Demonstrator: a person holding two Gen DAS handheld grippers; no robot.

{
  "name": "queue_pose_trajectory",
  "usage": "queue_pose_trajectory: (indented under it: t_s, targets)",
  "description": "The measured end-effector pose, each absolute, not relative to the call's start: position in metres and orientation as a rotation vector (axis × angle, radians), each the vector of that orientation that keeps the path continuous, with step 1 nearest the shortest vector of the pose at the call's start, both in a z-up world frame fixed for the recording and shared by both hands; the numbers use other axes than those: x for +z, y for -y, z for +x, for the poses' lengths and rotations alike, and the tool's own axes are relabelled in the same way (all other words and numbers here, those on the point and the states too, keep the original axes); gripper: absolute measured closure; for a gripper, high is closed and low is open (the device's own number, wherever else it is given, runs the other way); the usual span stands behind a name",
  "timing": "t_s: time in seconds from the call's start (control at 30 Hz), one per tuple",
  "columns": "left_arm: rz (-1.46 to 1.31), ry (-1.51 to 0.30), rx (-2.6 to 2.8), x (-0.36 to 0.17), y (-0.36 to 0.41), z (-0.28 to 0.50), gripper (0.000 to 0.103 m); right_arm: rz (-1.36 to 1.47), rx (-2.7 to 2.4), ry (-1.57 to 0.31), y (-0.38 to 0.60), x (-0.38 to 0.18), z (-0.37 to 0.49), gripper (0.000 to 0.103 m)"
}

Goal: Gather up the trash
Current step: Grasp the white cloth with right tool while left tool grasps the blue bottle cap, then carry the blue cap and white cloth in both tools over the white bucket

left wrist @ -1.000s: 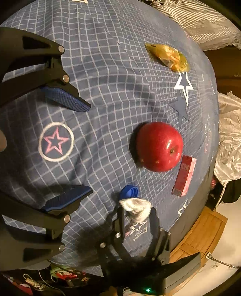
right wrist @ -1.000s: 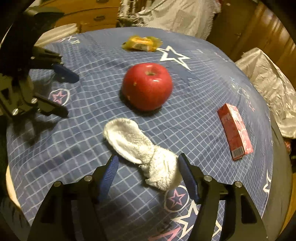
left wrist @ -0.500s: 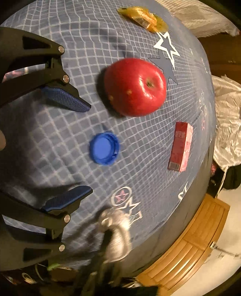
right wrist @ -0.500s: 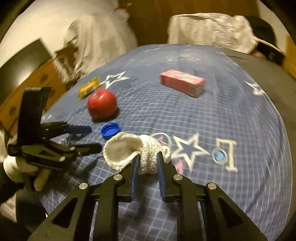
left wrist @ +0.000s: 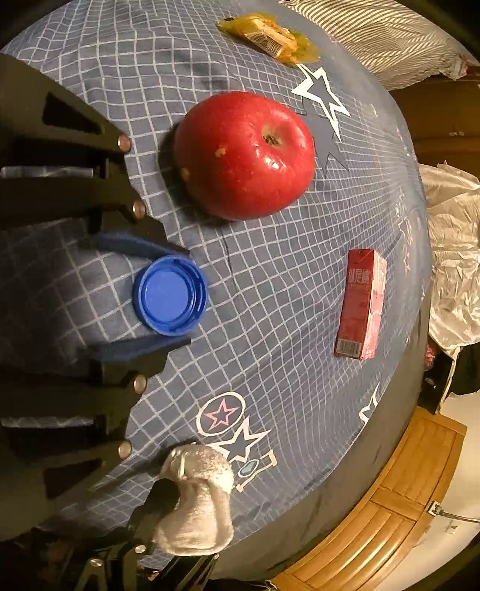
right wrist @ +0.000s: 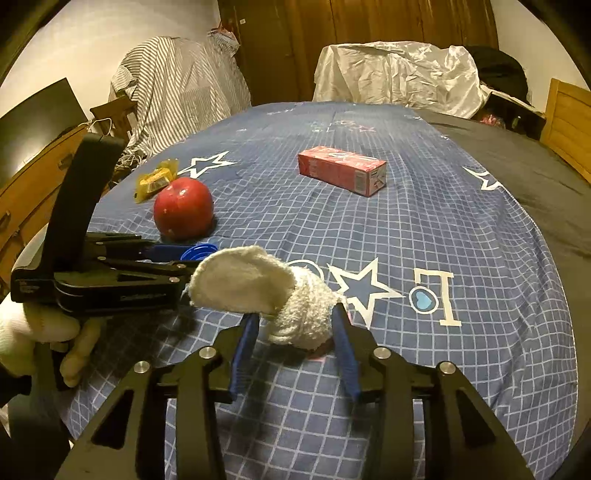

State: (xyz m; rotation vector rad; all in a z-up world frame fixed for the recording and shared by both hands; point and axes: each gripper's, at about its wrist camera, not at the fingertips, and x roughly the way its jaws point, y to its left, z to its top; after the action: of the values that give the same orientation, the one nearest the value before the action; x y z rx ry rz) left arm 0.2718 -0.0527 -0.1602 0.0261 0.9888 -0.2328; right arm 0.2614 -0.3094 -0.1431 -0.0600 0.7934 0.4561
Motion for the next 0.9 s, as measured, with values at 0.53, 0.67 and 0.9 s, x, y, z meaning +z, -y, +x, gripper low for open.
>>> queue_pose_trajectory:
  t_s: [0.53,0.67,0.9]
  targets:
    - [0.02,-0.896,-0.214,-0.142,0.046,0.252,0.066,-0.072,0.399,-0.758,0.293,-0.153,0.279,0.07]
    - [0.039,-0.81,-0.182,-0.117,0.031,0.224,0.066,-0.018,0.398,-0.676,0.285,-0.128,0.26,0.07]
    - [0.011,-0.651,-0.067,-0.064,-0.011,0.168,0.066,0.009,0.389,-0.503,0.256,-0.072,0.211,0.07]
